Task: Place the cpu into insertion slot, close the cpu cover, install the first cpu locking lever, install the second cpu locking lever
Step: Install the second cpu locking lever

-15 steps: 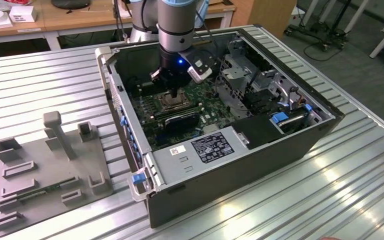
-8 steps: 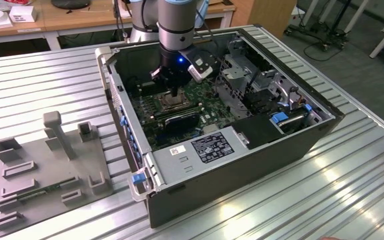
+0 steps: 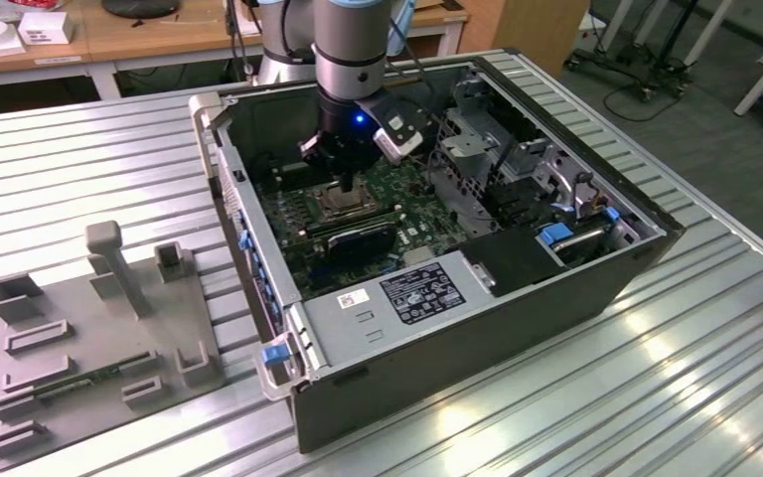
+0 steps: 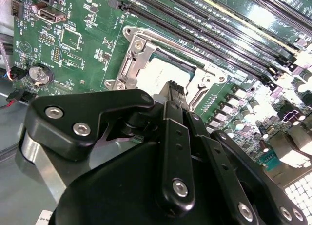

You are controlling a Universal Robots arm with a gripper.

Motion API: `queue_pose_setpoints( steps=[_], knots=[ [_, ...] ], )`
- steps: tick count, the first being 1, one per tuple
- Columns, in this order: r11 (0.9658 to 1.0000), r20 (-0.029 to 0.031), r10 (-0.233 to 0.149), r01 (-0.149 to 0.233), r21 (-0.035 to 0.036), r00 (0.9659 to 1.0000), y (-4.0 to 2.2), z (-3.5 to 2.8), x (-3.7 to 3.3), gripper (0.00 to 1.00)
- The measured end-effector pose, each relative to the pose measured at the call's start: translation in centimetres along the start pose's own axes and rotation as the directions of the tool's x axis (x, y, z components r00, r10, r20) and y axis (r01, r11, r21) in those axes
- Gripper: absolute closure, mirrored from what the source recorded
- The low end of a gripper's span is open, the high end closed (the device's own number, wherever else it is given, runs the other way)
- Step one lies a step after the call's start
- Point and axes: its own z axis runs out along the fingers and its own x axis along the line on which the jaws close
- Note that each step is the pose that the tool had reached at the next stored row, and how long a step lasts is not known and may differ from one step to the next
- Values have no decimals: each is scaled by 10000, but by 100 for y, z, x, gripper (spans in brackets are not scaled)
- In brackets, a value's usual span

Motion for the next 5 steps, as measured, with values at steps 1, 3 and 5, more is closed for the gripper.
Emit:
queue_pose_setpoints(
  steps=[1, 3, 5],
  knots=[
    [10000, 0, 0, 0, 0, 10000, 0, 0, 0, 90],
    [10000, 0, 1, -1, -1, 10000, 1, -4, 0, 90],
    [10000, 0, 1, -1, -1, 10000, 1, -5, 0, 90]
  ],
)
